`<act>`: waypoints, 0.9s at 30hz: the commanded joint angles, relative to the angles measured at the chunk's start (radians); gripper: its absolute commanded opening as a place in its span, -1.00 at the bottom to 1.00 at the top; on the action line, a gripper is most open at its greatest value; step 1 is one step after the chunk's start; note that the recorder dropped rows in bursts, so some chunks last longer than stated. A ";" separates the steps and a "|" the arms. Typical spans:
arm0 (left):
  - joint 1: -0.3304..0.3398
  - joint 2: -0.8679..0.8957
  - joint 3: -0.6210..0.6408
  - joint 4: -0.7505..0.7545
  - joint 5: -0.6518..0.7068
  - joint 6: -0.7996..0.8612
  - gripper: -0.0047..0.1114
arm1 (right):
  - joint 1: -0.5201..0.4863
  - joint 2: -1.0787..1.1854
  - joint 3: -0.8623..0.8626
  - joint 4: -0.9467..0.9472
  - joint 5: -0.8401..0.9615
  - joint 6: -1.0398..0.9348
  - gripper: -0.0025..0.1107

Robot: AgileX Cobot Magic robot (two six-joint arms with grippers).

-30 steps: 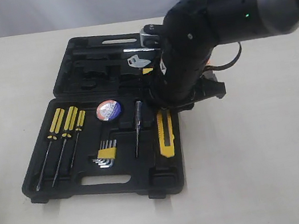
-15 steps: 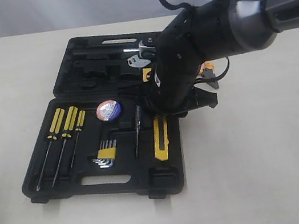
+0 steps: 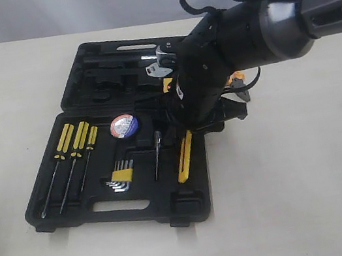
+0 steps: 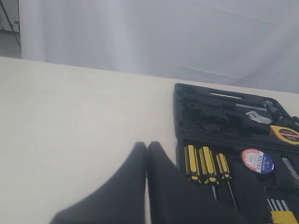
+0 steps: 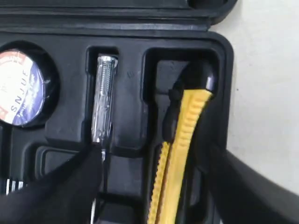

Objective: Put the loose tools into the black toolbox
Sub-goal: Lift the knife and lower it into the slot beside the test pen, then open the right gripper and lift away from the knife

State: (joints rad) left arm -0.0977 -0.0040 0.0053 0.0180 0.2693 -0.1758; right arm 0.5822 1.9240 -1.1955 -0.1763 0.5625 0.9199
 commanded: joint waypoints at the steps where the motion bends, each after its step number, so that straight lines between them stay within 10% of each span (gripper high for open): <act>1: -0.006 0.004 -0.005 -0.003 0.000 0.000 -0.92 | 0.001 -0.001 -0.006 -0.017 -0.006 -0.008 0.24; 8: -0.006 0.004 -0.005 -0.003 0.000 0.000 -0.92 | 0.001 -0.001 -0.006 -0.009 -0.006 -0.012 0.09; 16: -0.006 0.004 -0.005 -0.003 0.000 0.000 -0.92 | 0.001 -0.059 -0.006 -0.009 -0.006 -0.131 -0.96; 27: -0.006 0.004 -0.005 -0.003 0.000 0.000 -0.92 | 0.001 -0.003 -0.006 -0.009 0.082 -0.363 -0.96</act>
State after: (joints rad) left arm -0.0977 -0.0040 0.0053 0.0180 0.2693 -0.1758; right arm 0.5822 1.9091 -1.1995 -0.1768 0.6376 0.5960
